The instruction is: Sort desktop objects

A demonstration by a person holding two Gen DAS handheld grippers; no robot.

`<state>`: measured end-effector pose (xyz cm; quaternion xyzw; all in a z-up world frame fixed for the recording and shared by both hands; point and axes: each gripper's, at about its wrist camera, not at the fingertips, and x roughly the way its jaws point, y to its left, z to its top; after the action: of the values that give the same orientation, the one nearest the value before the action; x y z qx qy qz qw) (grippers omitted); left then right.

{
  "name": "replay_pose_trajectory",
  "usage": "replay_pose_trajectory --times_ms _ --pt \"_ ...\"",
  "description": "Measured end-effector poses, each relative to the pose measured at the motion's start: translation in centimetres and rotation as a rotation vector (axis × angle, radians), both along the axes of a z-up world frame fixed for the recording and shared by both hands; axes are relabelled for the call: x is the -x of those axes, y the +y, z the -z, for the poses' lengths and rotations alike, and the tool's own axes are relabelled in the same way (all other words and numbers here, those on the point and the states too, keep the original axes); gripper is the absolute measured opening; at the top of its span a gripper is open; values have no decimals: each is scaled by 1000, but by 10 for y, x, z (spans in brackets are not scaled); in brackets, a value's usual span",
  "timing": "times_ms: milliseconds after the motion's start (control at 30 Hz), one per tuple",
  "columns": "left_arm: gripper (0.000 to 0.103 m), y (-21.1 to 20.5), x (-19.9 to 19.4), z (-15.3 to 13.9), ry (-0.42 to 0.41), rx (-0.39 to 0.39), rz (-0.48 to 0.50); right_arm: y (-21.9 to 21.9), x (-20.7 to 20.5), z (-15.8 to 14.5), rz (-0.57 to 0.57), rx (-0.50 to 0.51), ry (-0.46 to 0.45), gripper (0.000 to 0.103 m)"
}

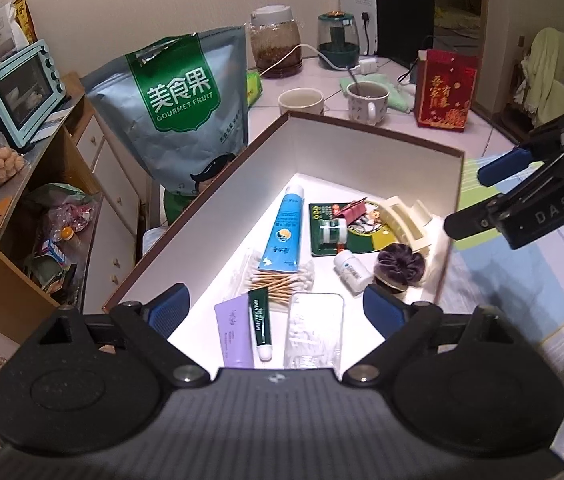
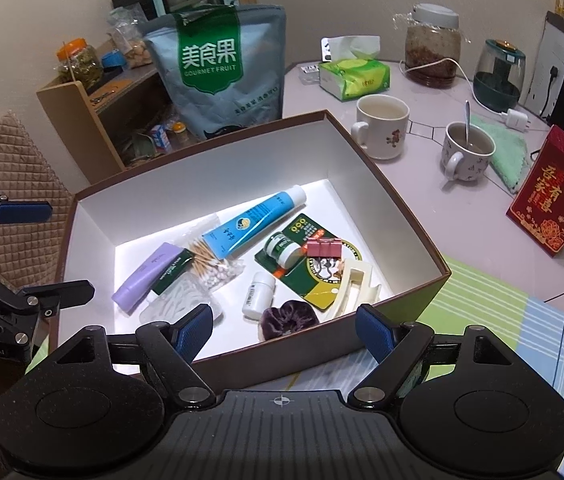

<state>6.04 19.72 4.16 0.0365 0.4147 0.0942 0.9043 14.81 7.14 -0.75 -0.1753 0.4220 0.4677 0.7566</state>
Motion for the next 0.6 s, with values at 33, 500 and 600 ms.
replay_pose_trajectory --times_ms 33,500,600 --pt "92 -2 1 -1 0 -3 -2 -1 1 -1 -3 -2 -1 81" --pt "92 -22 18 -1 12 -15 -77 -16 13 -5 -51 -12 -9 81" --pt "92 -27 21 -2 11 -17 -91 -19 15 -5 -63 -10 -9 81"
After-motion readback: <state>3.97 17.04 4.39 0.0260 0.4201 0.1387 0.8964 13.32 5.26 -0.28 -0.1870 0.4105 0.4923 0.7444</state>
